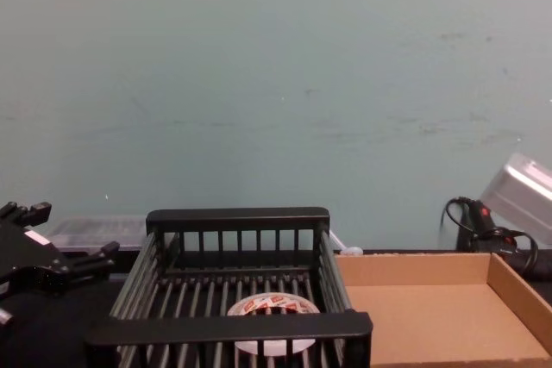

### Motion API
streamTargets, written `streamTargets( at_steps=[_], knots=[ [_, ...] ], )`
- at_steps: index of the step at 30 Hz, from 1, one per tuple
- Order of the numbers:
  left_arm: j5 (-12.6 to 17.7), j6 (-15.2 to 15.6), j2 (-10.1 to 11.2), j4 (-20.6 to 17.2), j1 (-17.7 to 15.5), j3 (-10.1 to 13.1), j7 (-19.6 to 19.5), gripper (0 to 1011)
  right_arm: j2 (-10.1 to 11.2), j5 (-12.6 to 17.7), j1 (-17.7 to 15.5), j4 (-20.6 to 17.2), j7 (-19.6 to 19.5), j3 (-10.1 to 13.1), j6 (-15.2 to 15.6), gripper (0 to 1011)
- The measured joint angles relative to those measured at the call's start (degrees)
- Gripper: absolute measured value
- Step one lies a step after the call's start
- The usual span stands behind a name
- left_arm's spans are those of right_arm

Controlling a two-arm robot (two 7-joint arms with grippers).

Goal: Pick up the white tape and place it into the black box , Pick up the silver tape and place it into the brown box.

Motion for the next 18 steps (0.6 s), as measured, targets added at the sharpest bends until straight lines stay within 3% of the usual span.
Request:
streamTargets(
  at_steps=[18],
  knots=[
    [0.0, 0.0, 0.0, 0.0, 0.0, 0.0, 0.0, 1001, -0.7, -0.3, 0.4, 1.2, 0.5, -0.7, 0.7, 1002]
  ],
)
